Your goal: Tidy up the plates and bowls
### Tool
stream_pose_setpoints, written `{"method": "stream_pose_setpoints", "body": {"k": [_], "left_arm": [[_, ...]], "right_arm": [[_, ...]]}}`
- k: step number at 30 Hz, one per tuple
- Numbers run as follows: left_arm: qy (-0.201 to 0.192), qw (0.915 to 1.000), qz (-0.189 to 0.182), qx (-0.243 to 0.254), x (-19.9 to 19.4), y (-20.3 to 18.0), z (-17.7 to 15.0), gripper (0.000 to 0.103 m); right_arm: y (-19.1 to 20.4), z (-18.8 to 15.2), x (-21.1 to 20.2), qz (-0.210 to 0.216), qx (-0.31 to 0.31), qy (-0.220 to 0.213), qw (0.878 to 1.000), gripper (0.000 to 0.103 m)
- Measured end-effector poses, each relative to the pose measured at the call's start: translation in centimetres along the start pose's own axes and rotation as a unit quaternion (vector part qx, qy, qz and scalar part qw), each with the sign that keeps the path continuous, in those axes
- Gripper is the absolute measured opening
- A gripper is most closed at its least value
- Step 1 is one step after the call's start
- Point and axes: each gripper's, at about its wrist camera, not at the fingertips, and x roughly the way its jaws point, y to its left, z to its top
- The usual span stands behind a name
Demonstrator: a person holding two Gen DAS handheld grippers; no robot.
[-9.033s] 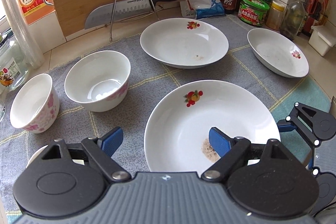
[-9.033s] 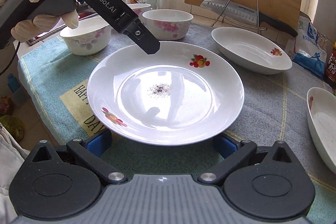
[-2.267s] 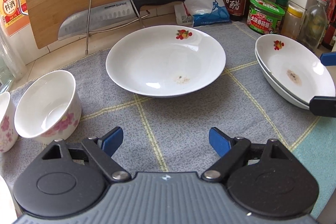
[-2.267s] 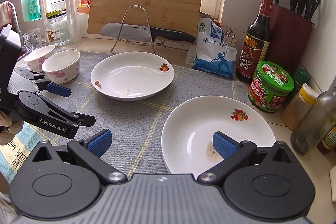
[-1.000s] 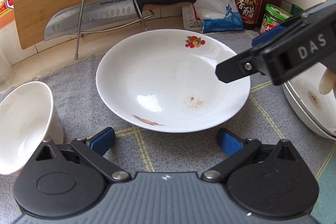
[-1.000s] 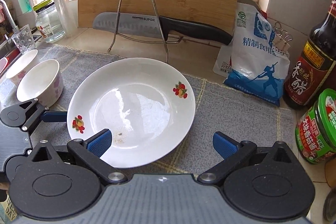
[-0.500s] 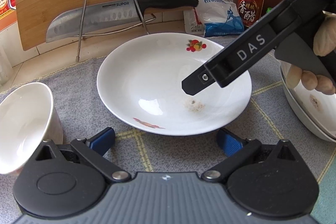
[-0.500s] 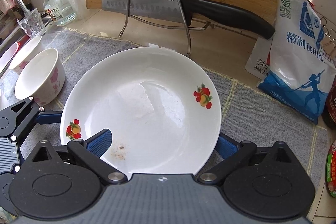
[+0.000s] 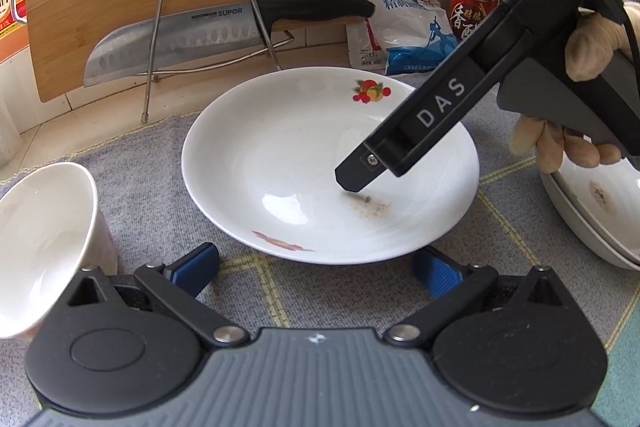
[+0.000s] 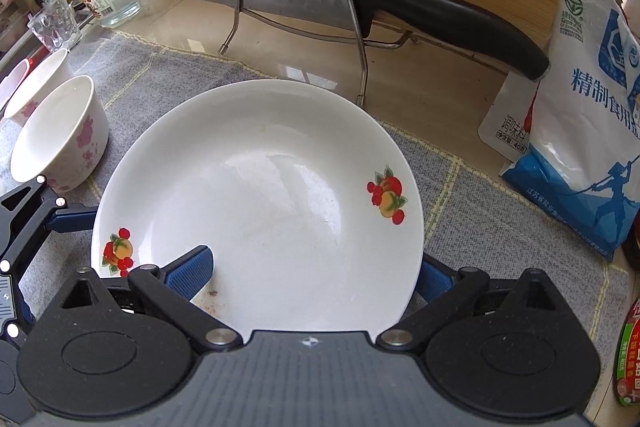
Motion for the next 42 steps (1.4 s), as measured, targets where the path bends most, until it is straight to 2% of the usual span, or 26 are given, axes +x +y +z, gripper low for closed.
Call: {"method": "stream_pose_setpoints", "body": {"k": [4, 7, 12, 21, 23, 25, 28, 42], "left_arm": [[-0.006, 0.9999, -0.006, 0.006, 0.1, 0.1, 0.0, 0.103], [-0.009, 0.9999, -0.01, 0.01, 0.0, 0.2, 0.0, 0.103], [-0.013, 0.9996, -0.018, 0.018, 0.0, 0.2, 0.0, 0.103], [-0.02, 0.9992, -0.025, 0.024, -0.2, 0.1, -0.1, 0.103], [-0.021, 0.9991, -0.025, 0.025, -0.2, 0.1, -0.2, 0.102], [-0.022, 0.9991, -0.025, 0.026, -0.2, 0.1, -0.1, 0.102], [-0.023, 0.999, -0.025, 0.029, -0.3, 0.1, -0.1, 0.102], [-0.028, 0.9984, -0.025, 0.044, -0.4, 0.1, 0.1, 0.102]], "right_arm": [[-0.6, 0.3, 0.1, 0.013, 0.013, -0.01, 1.0, 0.103], [-1.1, 0.7, 0.0, 0.026, 0.01, 0.002, 1.0, 0.103], [-2.6, 1.7, -0.1, 0.066, 0.025, -0.006, 0.997, 0.103], [-3.2, 4.0, -0.1, 0.104, -0.005, -0.018, 0.994, 0.103], [-3.2, 4.4, 0.3, 0.109, -0.012, -0.016, 0.994, 0.101], [-3.3, 4.6, 0.4, 0.115, -0.016, -0.014, 0.993, 0.095], [-3.5, 4.7, 0.6, 0.124, -0.016, -0.011, 0.992, 0.092], [-4.8, 5.1, 0.8, 0.166, -0.02, -0.004, 0.986, 0.091]]}}
